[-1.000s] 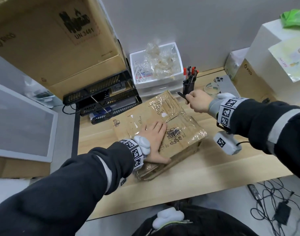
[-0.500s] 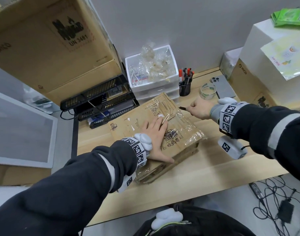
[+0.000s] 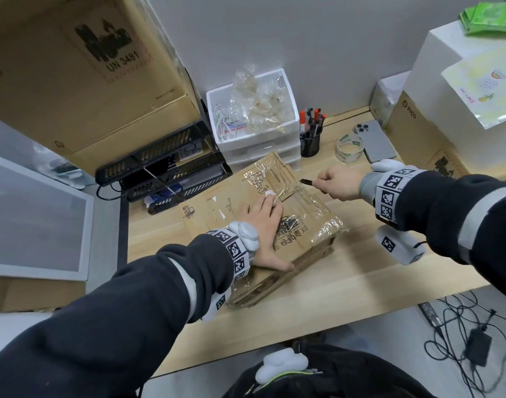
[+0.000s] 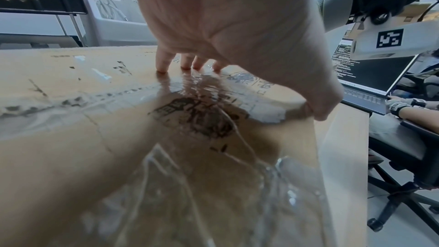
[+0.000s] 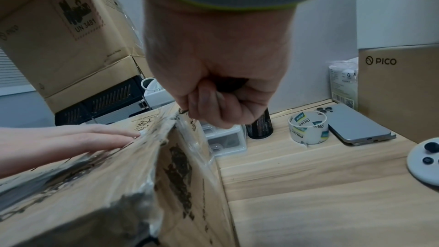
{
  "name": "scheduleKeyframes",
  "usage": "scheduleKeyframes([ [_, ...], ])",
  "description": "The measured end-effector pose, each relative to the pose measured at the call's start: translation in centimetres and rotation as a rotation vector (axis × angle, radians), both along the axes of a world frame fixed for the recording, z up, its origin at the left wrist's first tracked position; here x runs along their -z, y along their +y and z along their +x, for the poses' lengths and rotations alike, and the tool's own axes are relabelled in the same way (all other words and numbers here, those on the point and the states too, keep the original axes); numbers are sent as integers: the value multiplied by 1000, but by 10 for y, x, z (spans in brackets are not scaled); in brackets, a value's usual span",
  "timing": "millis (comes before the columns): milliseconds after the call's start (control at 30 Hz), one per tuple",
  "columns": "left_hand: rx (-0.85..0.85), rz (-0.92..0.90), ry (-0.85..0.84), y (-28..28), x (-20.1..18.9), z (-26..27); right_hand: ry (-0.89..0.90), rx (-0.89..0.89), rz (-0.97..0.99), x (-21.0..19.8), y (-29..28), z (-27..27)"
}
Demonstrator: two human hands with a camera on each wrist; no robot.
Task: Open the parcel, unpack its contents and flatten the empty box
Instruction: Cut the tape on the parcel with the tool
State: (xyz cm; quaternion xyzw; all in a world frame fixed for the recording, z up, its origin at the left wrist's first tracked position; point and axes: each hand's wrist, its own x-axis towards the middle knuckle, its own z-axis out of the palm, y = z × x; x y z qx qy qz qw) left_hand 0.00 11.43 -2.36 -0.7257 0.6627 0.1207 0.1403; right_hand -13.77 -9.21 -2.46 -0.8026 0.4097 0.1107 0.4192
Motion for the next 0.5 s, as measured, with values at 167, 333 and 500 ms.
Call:
scheduleKeyframes([
  [167, 8, 5, -21, -2, 0, 0, 33, -57, 31, -1, 0, -8],
  [333, 12, -8, -20, -3, 2, 0, 79, -111, 24, -8, 0, -17],
  [500, 25, -20, -23, -3, 1, 1, 107, -141, 48, -12, -1, -23],
])
